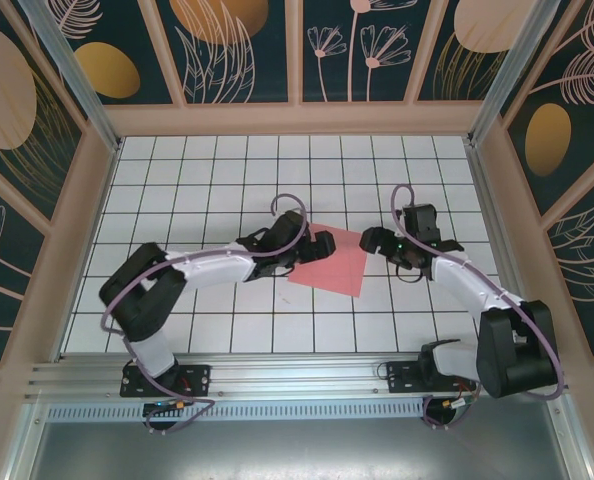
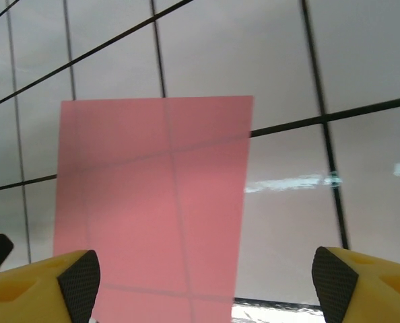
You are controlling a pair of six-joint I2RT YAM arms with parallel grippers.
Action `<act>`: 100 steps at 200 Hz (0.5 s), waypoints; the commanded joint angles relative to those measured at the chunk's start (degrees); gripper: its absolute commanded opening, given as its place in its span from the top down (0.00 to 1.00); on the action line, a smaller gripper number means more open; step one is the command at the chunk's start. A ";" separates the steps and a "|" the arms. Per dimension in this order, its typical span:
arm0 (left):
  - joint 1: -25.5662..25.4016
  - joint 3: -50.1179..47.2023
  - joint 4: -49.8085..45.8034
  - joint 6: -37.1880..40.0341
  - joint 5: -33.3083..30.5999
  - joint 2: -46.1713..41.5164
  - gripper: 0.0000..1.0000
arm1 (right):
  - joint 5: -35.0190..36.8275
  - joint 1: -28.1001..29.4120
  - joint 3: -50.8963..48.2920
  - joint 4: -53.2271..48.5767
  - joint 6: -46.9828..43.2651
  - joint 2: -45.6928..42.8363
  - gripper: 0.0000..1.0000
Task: Fold a paper plane with a square sheet of paper (pick it up from the middle)
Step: Move the square sheet of paper to the center of the table, then rotate the square sheet of paper at the center of the table.
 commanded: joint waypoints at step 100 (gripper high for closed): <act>10.98 -18.41 0.93 5.70 -19.12 -23.13 0.01 | 9.49 23.75 13.98 -4.86 9.91 17.26 0.25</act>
